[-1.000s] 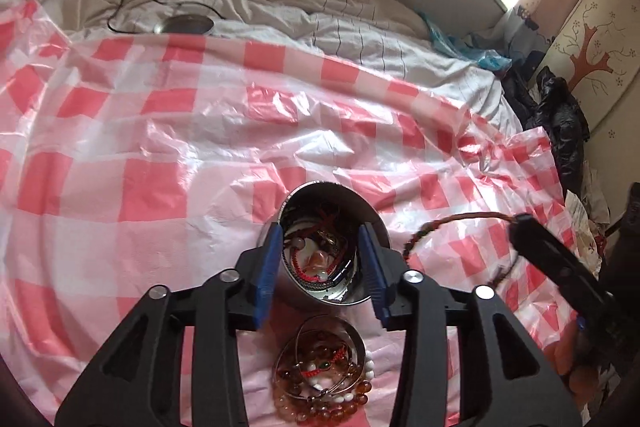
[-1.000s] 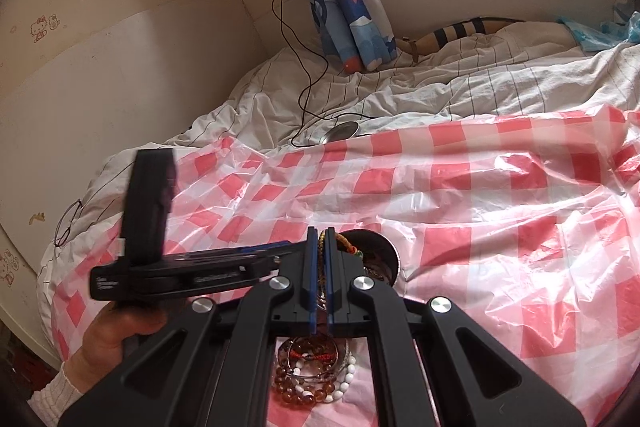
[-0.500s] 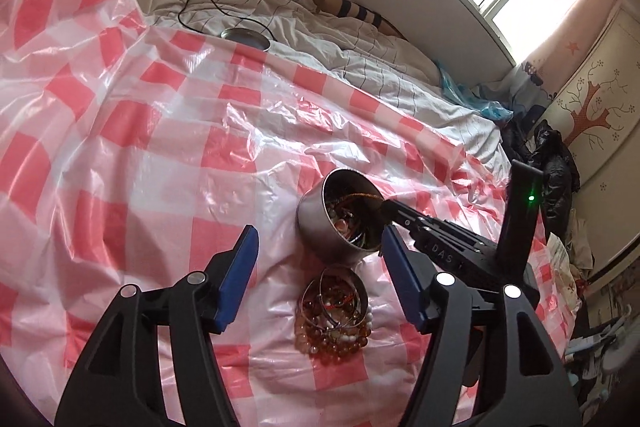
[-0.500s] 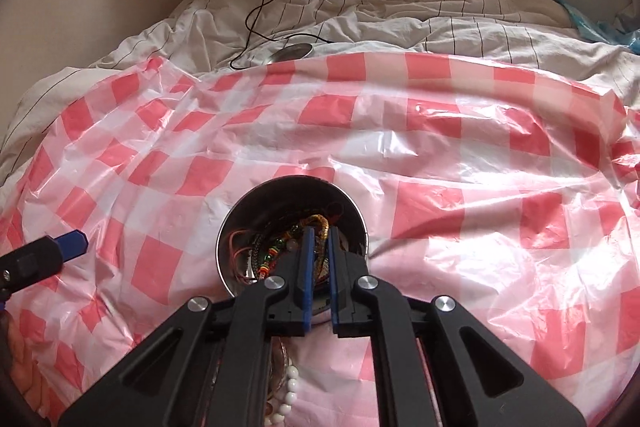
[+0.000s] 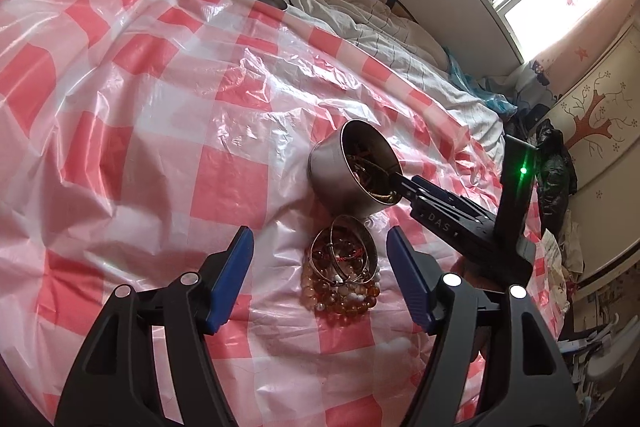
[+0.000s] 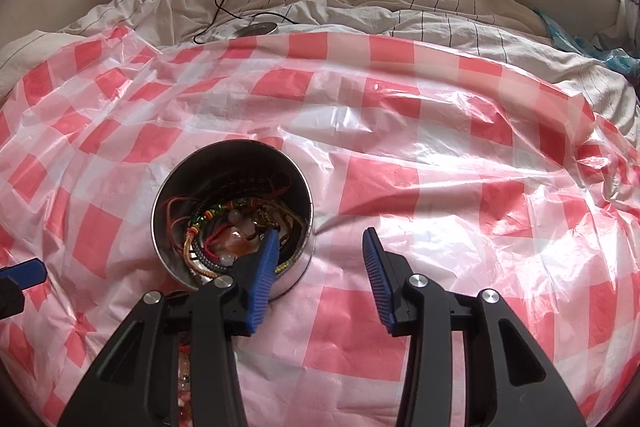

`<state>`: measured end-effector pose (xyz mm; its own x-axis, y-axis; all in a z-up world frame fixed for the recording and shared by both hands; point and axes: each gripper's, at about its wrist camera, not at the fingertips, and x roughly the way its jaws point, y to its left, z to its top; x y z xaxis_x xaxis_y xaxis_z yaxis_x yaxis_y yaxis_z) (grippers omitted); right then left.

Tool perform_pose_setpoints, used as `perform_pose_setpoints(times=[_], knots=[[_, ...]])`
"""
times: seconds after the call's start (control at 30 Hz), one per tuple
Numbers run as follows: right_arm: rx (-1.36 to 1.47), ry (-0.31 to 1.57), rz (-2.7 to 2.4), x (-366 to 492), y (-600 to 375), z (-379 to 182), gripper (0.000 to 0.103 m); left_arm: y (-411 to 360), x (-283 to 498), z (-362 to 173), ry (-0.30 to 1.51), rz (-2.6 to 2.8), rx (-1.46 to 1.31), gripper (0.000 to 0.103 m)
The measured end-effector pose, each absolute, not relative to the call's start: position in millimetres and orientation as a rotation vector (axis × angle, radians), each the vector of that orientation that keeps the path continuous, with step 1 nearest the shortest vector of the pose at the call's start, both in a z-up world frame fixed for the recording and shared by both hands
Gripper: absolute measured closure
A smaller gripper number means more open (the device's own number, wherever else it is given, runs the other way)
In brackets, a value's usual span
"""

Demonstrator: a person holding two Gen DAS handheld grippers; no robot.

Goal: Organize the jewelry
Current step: 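Withdraw both tools from the tin back toward the jewelry pile, then grasp a silver bangle from the pile with the right tool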

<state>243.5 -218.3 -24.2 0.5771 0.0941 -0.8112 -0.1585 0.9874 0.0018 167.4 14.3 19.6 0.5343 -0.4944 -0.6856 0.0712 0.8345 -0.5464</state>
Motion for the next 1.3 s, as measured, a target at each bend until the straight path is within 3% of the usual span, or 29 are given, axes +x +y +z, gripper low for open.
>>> perform_pose_setpoints(times=[0.3,0.43,0.67,0.87,1.3], knots=[[-0.001,0.865,0.122,216,-230,-5,0.059,16,171,20,0.966,-0.354,-0.485,0.037],[0.036,0.822,0.168,161,-248,11,0.049,3,169,21,0.973,-0.355,-0.445,0.035],[0.118,0.866,0.193,91,-265,-9,0.049,-19,157,25,0.954,-0.383,-0.382,0.032],[0.156,0.891,0.231,67,-255,-9,0.056,9,120,10,0.950,-0.312,-0.476,0.025],[0.201,0.900,0.290,77,-245,-6,0.056,24,129,12,0.940,-0.350,-0.578,0.024]])
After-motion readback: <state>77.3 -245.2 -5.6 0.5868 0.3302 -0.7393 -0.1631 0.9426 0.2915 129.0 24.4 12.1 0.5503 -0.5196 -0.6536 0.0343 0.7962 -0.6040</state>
